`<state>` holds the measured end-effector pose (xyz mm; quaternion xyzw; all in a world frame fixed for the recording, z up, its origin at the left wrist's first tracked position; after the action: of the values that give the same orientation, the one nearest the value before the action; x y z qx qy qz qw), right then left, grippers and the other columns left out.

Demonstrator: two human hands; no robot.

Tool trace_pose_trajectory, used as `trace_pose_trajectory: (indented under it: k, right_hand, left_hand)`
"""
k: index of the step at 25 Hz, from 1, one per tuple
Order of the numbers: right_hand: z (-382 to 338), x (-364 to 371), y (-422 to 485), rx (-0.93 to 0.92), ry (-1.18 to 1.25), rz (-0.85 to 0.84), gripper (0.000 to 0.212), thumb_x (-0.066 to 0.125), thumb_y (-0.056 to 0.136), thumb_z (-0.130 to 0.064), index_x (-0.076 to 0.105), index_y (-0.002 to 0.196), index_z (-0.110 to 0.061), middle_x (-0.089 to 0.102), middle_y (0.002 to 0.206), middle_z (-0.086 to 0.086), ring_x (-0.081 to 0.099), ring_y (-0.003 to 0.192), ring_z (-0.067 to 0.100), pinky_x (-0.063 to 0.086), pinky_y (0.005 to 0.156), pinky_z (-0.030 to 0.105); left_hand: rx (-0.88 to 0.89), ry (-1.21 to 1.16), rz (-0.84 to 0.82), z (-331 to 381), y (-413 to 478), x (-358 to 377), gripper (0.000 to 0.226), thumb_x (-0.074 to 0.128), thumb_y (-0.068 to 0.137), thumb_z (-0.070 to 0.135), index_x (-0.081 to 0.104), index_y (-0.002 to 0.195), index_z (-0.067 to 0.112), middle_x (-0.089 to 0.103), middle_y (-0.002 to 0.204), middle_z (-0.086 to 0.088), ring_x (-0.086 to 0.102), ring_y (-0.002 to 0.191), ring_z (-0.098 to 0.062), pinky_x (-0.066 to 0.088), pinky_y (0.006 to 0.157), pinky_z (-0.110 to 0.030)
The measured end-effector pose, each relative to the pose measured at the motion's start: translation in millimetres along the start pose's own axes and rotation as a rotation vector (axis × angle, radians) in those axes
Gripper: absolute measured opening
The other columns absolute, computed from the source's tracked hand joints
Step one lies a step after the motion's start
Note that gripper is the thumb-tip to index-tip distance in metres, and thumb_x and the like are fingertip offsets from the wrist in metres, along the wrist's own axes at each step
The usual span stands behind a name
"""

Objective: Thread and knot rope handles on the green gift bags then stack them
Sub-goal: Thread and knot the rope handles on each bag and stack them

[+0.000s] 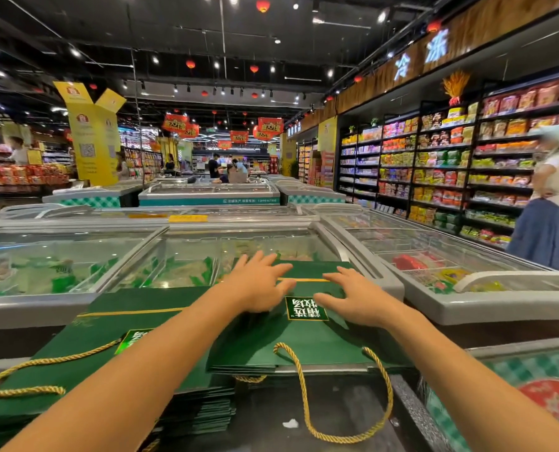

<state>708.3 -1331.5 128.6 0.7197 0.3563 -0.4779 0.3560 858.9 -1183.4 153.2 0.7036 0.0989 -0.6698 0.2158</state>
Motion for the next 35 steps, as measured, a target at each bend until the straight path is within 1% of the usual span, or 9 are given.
trace_pose_trajectory:
  k: [2,4,24,26,27,29,30,32,35]
  right_hand:
    - [-1,14,16,0.014,-0.12,-0.106,0.075,0.035,0.098,-0.071,0.018,0.162,-0.034,0.004,0.171,0.006,0.001,0.158,0.029,0.009,0.127,0.049]
    - [5,26,27,0.045,-0.142,-0.159,0.075,0.027,0.098,-0.074,0.01,0.162,-0.039,-0.003,0.171,0.005,-0.004,0.157,0.032,0.004,0.127,0.051]
    - [26,56,39,0.037,-0.198,-0.204,0.071,0.015,0.098,-0.073,0.001,0.161,-0.043,-0.007,0.171,0.002,-0.008,0.158,0.027,-0.002,0.126,0.05]
    - [21,47,38,0.036,-0.223,-0.21,0.072,0.016,0.097,-0.074,0.005,0.161,-0.042,0.0,0.172,0.003,-0.001,0.158,0.028,0.003,0.126,0.051]
    - [17,40,37,0.026,-0.243,-0.192,0.072,0.019,0.098,-0.073,0.014,0.161,-0.04,0.01,0.171,0.005,0.01,0.157,0.029,0.012,0.125,0.051]
    - [3,22,34,-0.022,-0.297,-0.1,0.063,0.029,0.1,-0.066,0.041,0.151,-0.031,0.043,0.156,0.008,0.042,0.141,0.03,0.037,0.113,0.048]
    - [-8,15,32,-0.056,-0.314,-0.043,0.057,0.035,0.101,-0.061,0.05,0.143,-0.025,0.054,0.144,0.008,0.052,0.129,0.029,0.045,0.105,0.045]
    - [-38,8,24,-0.145,-0.266,0.034,0.048,0.045,0.101,-0.053,0.056,0.137,-0.022,0.063,0.132,0.005,0.058,0.121,0.028,0.051,0.097,0.043]
    - [-96,10,9,-0.3,-0.126,0.042,0.045,0.051,0.099,-0.051,0.06,0.134,-0.024,0.066,0.131,0.001,0.058,0.123,0.025,0.051,0.1,0.045]
  left_hand:
    - [-0.013,0.043,-0.144,4,16,23,0.06,0.017,0.102,0.062,0.011,0.158,0.041,0.0,0.169,-0.002,-0.004,0.155,-0.029,-0.005,0.122,-0.057]
    - [-0.038,0.019,-0.198,3,25,43,0.06,0.014,0.102,0.063,0.007,0.158,0.043,-0.002,0.169,-0.002,-0.005,0.155,-0.03,-0.007,0.121,-0.059]
    - [-0.068,-0.078,-0.143,3,39,80,0.059,0.012,0.101,0.061,0.006,0.158,0.045,-0.001,0.169,0.001,-0.008,0.155,-0.026,-0.009,0.122,-0.055]
    - [-0.047,-0.066,-0.124,4,37,73,0.059,0.016,0.102,0.059,0.014,0.158,0.042,0.009,0.168,-0.001,0.002,0.155,-0.028,-0.001,0.123,-0.056]
    - [-0.028,-0.043,-0.096,5,34,65,0.058,0.02,0.102,0.057,0.023,0.156,0.038,0.02,0.166,-0.004,0.015,0.152,-0.029,0.009,0.123,-0.055]
    - [0.009,0.009,-0.02,1,22,41,0.05,0.032,0.102,0.052,0.046,0.144,0.029,0.049,0.147,-0.007,0.046,0.133,-0.029,0.038,0.109,-0.048]
    - [0.014,0.021,0.018,-3,12,29,0.045,0.037,0.101,0.05,0.053,0.136,0.026,0.057,0.135,-0.006,0.054,0.121,-0.028,0.046,0.1,-0.045]
    - [0.01,0.015,0.073,-21,-16,10,0.04,0.043,0.1,0.047,0.058,0.13,0.026,0.061,0.125,-0.002,0.059,0.111,-0.025,0.051,0.092,-0.041]
    - [-0.053,-0.022,0.144,-64,-76,-4,0.036,0.047,0.1,0.046,0.059,0.129,0.029,0.063,0.124,0.005,0.061,0.108,-0.019,0.052,0.092,-0.04]
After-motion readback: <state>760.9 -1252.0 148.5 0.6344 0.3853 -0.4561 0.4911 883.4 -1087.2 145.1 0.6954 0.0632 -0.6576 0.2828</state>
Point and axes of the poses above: each hand's wrist, its own y-axis towards the middle knuckle, its own x-axis out of the palm, z = x × y, the point moved 2 cm from there along y, towards the middle knuckle
